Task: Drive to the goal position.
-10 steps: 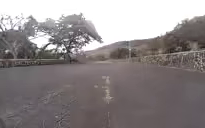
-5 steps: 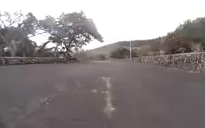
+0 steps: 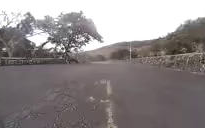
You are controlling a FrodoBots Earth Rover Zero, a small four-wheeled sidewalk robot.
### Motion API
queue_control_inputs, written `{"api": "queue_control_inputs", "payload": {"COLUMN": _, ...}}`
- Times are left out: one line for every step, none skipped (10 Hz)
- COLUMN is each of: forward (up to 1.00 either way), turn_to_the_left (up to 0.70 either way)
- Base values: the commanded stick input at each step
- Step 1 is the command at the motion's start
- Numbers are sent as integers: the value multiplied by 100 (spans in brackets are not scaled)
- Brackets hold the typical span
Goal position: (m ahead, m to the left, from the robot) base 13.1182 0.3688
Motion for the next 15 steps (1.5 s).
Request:
{"api": "queue_control_inputs", "payload": {"forward": 70, "turn_to_the_left": 0}}
{"api": "queue_control_inputs", "payload": {"forward": 70, "turn_to_the_left": 0}}
{"api": "queue_control_inputs", "payload": {"forward": 70, "turn_to_the_left": 0}}
{"api": "queue_control_inputs", "payload": {"forward": 70, "turn_to_the_left": 0}}
{"api": "queue_control_inputs", "payload": {"forward": 70, "turn_to_the_left": 0}}
{"api": "queue_control_inputs", "payload": {"forward": 70, "turn_to_the_left": 0}}
{"api": "queue_control_inputs", "payload": {"forward": 70, "turn_to_the_left": 0}}
{"api": "queue_control_inputs", "payload": {"forward": 70, "turn_to_the_left": 0}}
{"api": "queue_control_inputs", "payload": {"forward": 70, "turn_to_the_left": 0}}
{"api": "queue_control_inputs", "payload": {"forward": 70, "turn_to_the_left": 0}}
{"api": "queue_control_inputs", "payload": {"forward": 70, "turn_to_the_left": 0}}
{"api": "queue_control_inputs", "payload": {"forward": 70, "turn_to_the_left": 0}}
{"api": "queue_control_inputs", "payload": {"forward": 70, "turn_to_the_left": 0}}
{"api": "queue_control_inputs", "payload": {"forward": 70, "turn_to_the_left": 0}}
{"api": "queue_control_inputs", "payload": {"forward": 70, "turn_to_the_left": 0}}
